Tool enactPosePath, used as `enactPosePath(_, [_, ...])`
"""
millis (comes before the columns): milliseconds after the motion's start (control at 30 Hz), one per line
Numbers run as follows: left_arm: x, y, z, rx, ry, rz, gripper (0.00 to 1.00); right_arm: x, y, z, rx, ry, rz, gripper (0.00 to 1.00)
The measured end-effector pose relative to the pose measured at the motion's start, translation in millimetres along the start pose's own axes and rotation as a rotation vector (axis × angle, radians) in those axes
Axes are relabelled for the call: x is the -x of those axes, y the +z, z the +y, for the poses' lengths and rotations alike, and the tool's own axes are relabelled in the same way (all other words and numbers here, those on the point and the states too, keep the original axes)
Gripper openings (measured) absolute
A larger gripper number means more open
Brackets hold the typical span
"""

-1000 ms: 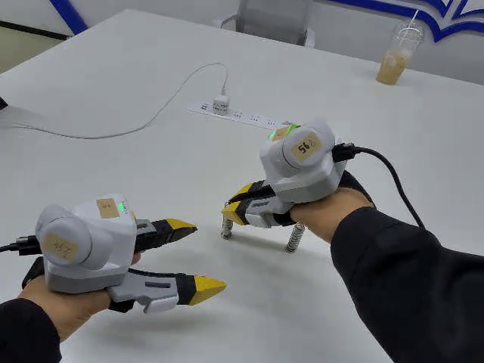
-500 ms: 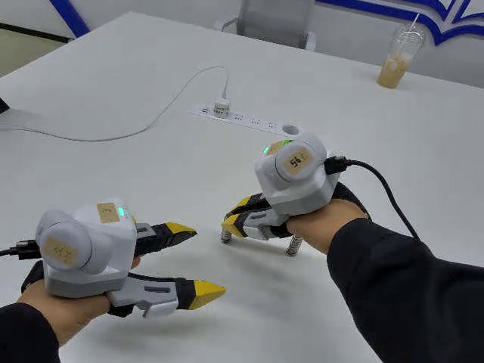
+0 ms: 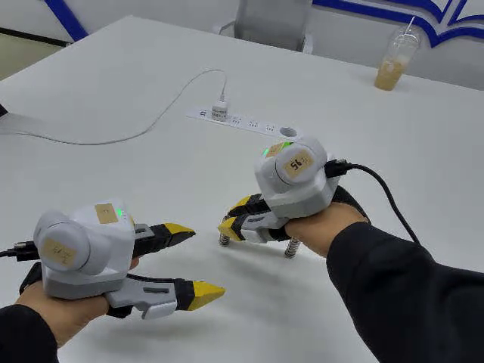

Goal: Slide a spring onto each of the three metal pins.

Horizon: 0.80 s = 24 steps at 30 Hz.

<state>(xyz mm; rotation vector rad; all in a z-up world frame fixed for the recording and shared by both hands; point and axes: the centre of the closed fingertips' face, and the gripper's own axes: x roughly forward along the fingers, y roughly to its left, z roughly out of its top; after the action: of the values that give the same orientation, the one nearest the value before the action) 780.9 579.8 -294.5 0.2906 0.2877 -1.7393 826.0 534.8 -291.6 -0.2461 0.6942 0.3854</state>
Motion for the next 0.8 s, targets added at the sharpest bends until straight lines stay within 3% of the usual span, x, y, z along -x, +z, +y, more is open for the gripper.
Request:
enactPosePath(267, [0.1, 2.0, 0.7, 0.0, 0.004, -0.003, 0.62, 21.0, 3.4, 5.9, -0.019, -0.018, -0.049, 0.21])
enactPosePath(800, [2.5, 10.7, -5.4, -0.02, 0.005, -0.001, 0.66, 65.4, -14.3, 26.8, -0.041, -0.046, -0.098, 0.24])
